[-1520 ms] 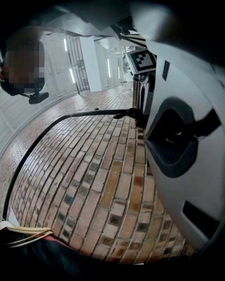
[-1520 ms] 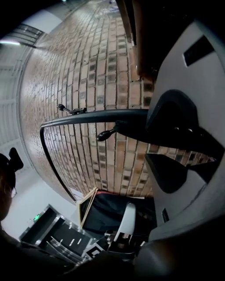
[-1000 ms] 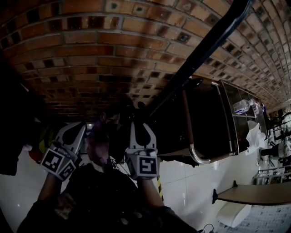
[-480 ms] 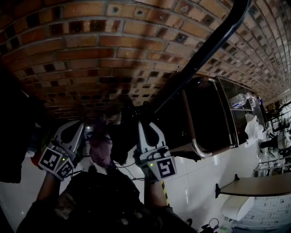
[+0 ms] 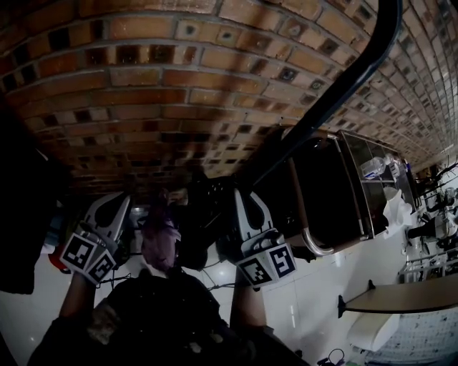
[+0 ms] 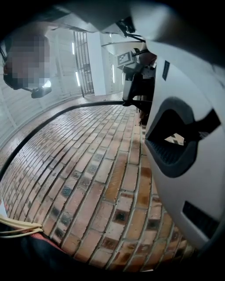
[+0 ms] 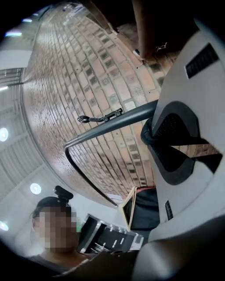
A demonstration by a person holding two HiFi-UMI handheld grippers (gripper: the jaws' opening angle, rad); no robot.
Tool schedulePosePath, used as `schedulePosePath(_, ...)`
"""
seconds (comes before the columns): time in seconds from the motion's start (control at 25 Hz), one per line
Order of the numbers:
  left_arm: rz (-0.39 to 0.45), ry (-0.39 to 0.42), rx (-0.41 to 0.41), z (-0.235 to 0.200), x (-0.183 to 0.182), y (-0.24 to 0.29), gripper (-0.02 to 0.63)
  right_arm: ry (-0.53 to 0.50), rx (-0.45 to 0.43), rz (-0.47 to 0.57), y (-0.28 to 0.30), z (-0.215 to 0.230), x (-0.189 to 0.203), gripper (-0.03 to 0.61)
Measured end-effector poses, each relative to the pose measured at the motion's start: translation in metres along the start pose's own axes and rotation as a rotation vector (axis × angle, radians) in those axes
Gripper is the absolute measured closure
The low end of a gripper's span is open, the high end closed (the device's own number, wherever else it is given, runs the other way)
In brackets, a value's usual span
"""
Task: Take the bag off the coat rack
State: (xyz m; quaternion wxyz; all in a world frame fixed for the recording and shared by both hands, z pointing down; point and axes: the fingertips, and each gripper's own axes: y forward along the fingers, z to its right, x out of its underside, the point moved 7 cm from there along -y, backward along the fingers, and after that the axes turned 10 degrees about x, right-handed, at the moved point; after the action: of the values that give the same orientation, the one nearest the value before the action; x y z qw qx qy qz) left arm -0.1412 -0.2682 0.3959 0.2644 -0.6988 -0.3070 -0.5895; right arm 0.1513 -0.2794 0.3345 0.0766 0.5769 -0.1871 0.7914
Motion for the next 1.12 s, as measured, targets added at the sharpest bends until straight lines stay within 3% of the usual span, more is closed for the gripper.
schedulePosePath(0.48,0.024,-0.034,-0.022,-0.016,-0.002,-0.005,0.574,0.005,-0.020,0.020,0.012,-0.011,-0.024,0.509)
schedulePosePath(0.88,0.070,-0.032,-0.038,-0.030,-0.011,-0.023,0.574,-0.017,-0.187,0.083,0.044,-0.063,-0.064,0.509)
schedulePosePath(1.12,0.086,-0.045,-0.051,-0.040,-0.012,-0.044,0.574,0.014,-0.217,0.085,0.032,-0.088,-0.065,0.509)
